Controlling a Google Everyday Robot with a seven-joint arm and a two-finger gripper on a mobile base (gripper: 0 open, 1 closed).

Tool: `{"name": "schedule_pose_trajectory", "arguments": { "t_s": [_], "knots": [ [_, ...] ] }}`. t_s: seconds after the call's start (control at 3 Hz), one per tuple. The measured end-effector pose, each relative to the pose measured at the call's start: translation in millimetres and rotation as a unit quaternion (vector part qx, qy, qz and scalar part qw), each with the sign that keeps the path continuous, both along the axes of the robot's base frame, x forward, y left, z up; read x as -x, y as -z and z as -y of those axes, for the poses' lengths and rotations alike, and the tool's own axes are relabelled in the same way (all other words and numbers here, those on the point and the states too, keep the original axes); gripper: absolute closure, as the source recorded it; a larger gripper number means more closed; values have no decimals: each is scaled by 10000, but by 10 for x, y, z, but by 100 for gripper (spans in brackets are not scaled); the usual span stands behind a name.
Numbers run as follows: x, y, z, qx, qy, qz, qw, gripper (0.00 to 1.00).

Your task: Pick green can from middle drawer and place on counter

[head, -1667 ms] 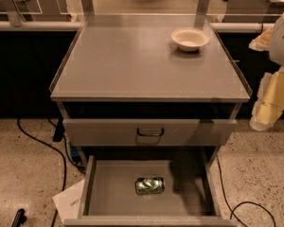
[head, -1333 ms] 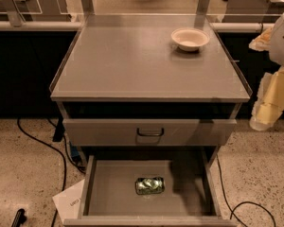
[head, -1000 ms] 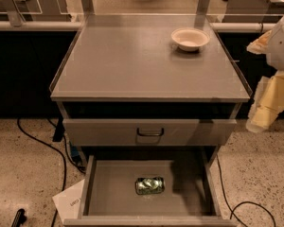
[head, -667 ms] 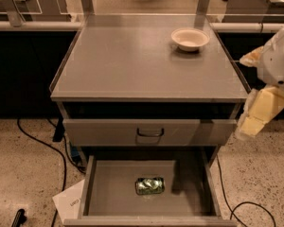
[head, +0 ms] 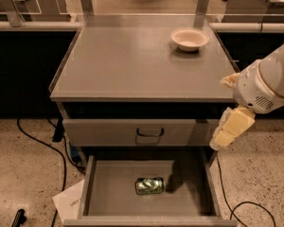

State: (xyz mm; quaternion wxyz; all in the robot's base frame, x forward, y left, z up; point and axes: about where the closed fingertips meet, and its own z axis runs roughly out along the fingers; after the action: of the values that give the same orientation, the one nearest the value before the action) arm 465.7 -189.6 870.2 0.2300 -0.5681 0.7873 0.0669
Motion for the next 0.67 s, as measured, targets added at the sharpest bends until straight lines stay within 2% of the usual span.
{"name": "schedule_pose_trajectory", "arguments": {
  "t_s": [0.33, 0.67],
  "knots": [
    [-7, 12, -3, -10, 4, -2, 10000, 0],
    [26, 121, -52, 114, 58, 30, 9999, 0]
  ]
}}
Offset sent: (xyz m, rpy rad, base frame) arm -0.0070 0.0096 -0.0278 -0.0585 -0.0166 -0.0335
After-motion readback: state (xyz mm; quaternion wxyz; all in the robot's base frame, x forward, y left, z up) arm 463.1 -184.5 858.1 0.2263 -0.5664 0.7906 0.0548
